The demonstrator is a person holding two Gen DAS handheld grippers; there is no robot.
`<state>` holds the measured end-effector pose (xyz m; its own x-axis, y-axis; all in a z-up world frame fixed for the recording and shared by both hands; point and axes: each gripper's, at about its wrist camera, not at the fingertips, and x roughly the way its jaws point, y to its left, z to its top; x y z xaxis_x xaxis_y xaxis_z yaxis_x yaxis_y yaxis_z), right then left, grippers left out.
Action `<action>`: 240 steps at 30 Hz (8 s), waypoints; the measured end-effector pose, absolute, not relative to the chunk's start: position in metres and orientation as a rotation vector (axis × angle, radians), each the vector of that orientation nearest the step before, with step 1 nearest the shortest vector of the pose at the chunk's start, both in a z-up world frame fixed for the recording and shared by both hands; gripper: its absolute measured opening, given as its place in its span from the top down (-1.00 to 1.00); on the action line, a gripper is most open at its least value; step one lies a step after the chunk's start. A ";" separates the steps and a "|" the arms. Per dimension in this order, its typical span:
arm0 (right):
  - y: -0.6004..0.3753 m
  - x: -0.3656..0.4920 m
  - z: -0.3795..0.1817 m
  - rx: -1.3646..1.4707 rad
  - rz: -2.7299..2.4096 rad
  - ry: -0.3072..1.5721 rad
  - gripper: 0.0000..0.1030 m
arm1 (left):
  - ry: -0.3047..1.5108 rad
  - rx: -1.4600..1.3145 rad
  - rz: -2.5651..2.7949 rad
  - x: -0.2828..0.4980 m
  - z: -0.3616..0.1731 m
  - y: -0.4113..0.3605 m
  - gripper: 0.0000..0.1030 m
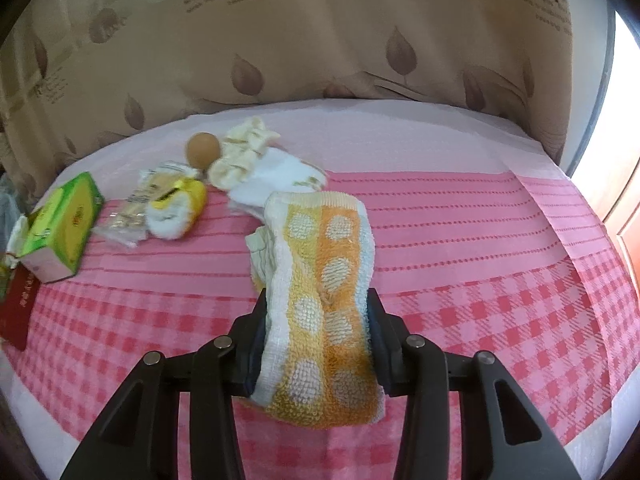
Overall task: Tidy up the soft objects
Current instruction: 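Carry the dotted orange towel with the right tool over the tin, then lower the towel into the tin and open the right tool, then grasp the white shoe-wipe pack with the right tool, then grasp the cotton swab pack with the left tool, then carry the cotton swab pack with the left tool into the tin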
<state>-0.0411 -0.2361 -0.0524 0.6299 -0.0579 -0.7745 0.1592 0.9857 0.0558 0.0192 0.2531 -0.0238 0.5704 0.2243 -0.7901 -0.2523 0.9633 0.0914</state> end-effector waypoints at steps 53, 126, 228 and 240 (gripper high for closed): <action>0.191 0.084 -0.034 -0.197 0.396 0.888 0.22 | 0.896 -0.326 0.515 0.005 -0.020 0.341 0.15; -0.248 0.069 -0.089 0.113 -0.179 0.919 0.01 | 0.932 0.120 0.096 0.047 -0.003 0.140 0.04; -0.279 0.031 -0.088 0.127 -0.180 0.934 -0.37 | 1.058 0.091 -0.266 0.105 0.026 0.003 0.41; -0.280 0.031 -0.088 0.120 -0.181 0.936 -0.37 | 1.028 0.083 -0.133 0.097 0.043 0.079 0.41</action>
<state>0.0310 -0.2795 -0.0883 0.5793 -0.1026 -0.8086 0.2064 0.9782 0.0238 0.0971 0.0787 0.0429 0.5097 -0.0717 -0.8574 0.1495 0.9887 0.0062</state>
